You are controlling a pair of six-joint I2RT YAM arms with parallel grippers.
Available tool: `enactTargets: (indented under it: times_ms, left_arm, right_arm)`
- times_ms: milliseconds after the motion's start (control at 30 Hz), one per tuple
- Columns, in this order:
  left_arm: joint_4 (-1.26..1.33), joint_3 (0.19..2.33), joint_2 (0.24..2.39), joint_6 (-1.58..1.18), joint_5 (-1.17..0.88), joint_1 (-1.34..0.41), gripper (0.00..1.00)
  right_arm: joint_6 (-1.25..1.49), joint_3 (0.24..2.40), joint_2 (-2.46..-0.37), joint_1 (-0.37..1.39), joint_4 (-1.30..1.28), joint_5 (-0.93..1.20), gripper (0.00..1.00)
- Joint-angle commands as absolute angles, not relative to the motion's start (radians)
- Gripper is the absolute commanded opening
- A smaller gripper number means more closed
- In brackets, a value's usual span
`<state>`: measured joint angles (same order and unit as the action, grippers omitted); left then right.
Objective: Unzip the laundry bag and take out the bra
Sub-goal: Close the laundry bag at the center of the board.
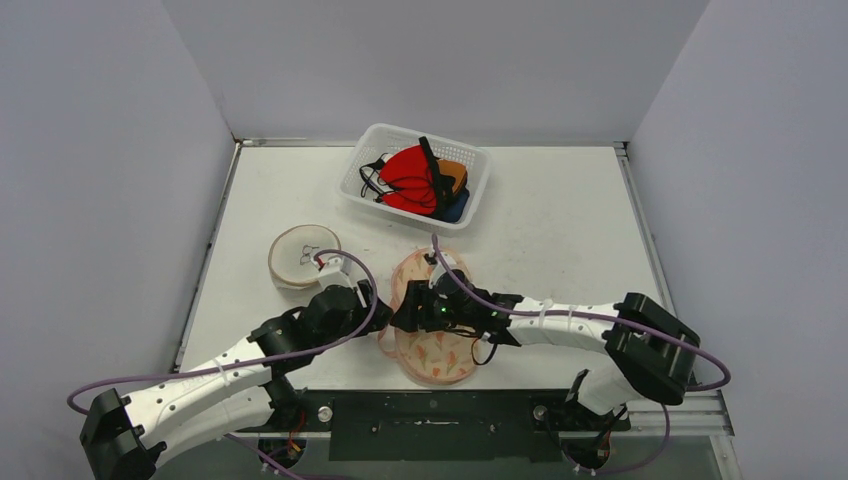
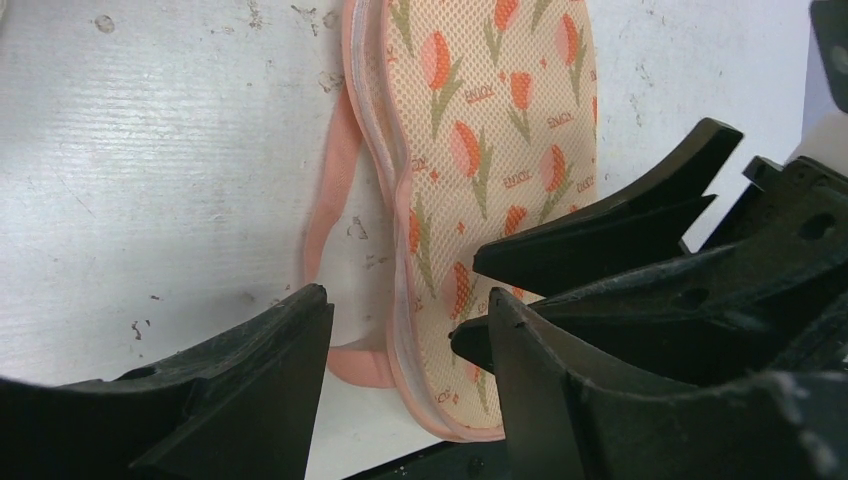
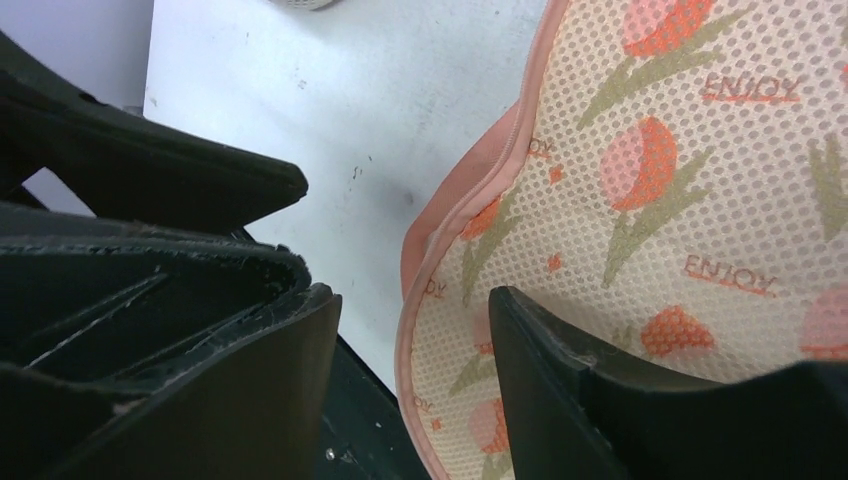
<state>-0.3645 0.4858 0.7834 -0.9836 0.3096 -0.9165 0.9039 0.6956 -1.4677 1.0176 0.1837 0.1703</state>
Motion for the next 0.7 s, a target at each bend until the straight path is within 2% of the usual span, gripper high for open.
enactTargets:
  times_ms: [0, 100, 367, 667]
  left_arm:
    - [-0.353, 0.499, 0.777, -0.984, 0.320, -0.914, 0.57]
    - [-0.348, 0.509, 0.781, -0.993, 0.307, -0.912, 0.57]
    - [-0.206, 0.531, 0.911, -0.988, 0.204, -0.899, 0.56]
    - [-0.195, 0.625, 1.139, -0.929, 0.195, -0.872, 0.45]
  right_arm:
    - [0.867, 0.741, -1.366, 1.025, 0.163, 0.131, 0.61]
    - [0.834, 0.715, -1.266, 1.025, 0.081, 0.081, 0.65]
    - [0.788, 0.515, -0.939, 0.991, -0.088, -0.155, 0.66]
    - [0.821, 0.387, -0.820, 0.966, -0.052, -0.161, 0.65]
